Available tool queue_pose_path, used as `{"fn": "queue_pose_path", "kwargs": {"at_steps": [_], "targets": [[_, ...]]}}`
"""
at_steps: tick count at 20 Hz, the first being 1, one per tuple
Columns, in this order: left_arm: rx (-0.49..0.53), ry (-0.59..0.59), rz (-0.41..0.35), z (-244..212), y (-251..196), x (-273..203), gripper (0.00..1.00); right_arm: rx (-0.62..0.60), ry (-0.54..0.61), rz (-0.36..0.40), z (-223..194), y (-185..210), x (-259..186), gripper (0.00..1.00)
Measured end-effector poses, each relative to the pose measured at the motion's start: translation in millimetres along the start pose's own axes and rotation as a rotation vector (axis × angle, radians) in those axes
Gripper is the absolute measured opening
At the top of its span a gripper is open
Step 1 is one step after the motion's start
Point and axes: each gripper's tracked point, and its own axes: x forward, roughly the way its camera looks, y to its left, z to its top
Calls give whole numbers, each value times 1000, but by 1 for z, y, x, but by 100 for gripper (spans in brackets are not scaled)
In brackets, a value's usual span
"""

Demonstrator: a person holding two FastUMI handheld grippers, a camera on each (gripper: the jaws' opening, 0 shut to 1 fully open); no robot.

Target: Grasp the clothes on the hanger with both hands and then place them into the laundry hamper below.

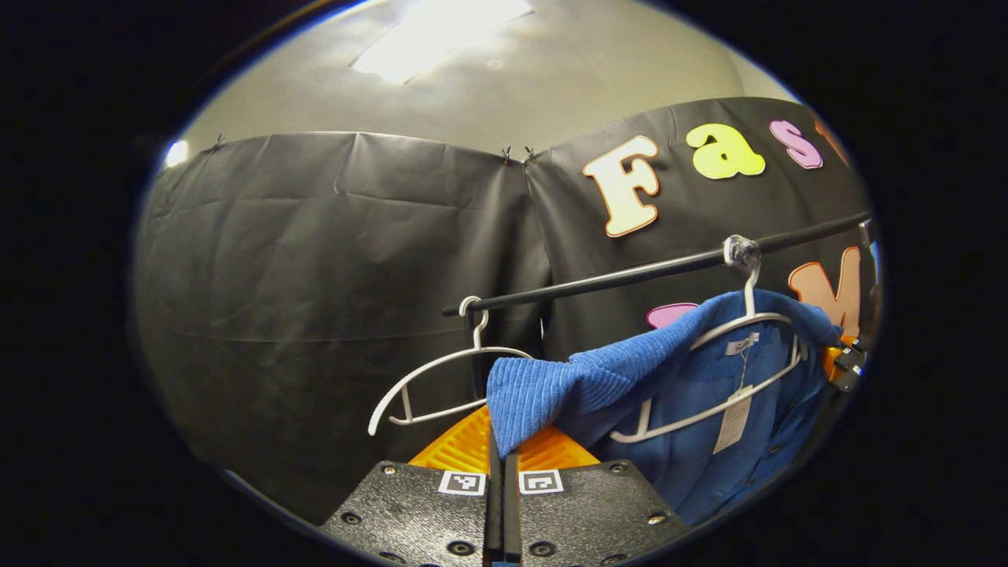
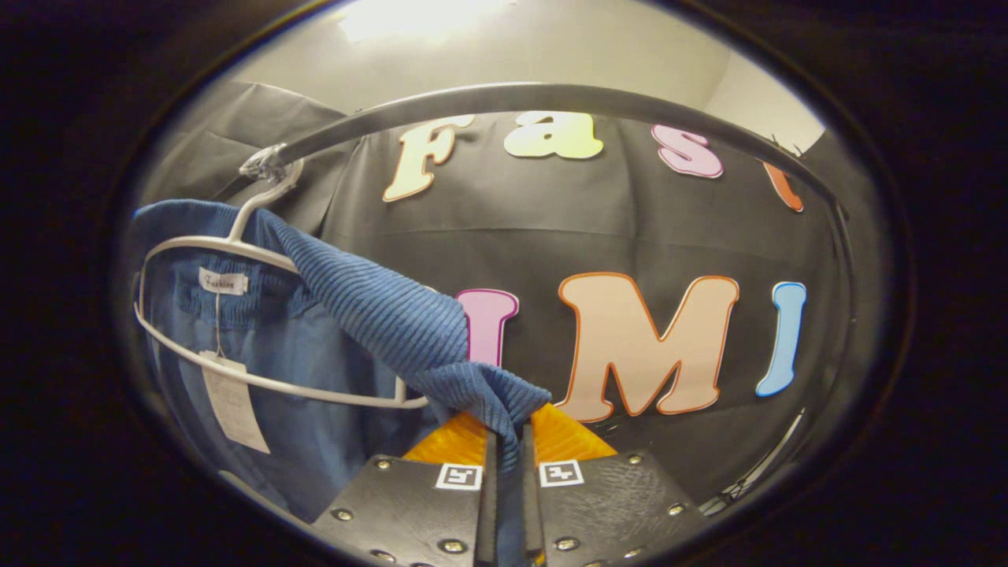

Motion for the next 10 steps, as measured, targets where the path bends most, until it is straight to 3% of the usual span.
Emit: {"fn": "queue_pose_path", "kwargs": {"at_steps": [10], "targets": [[22, -28, -47, -6, 7, 51, 0, 22, -53, -51, 18, -14, 7, 12]]}}
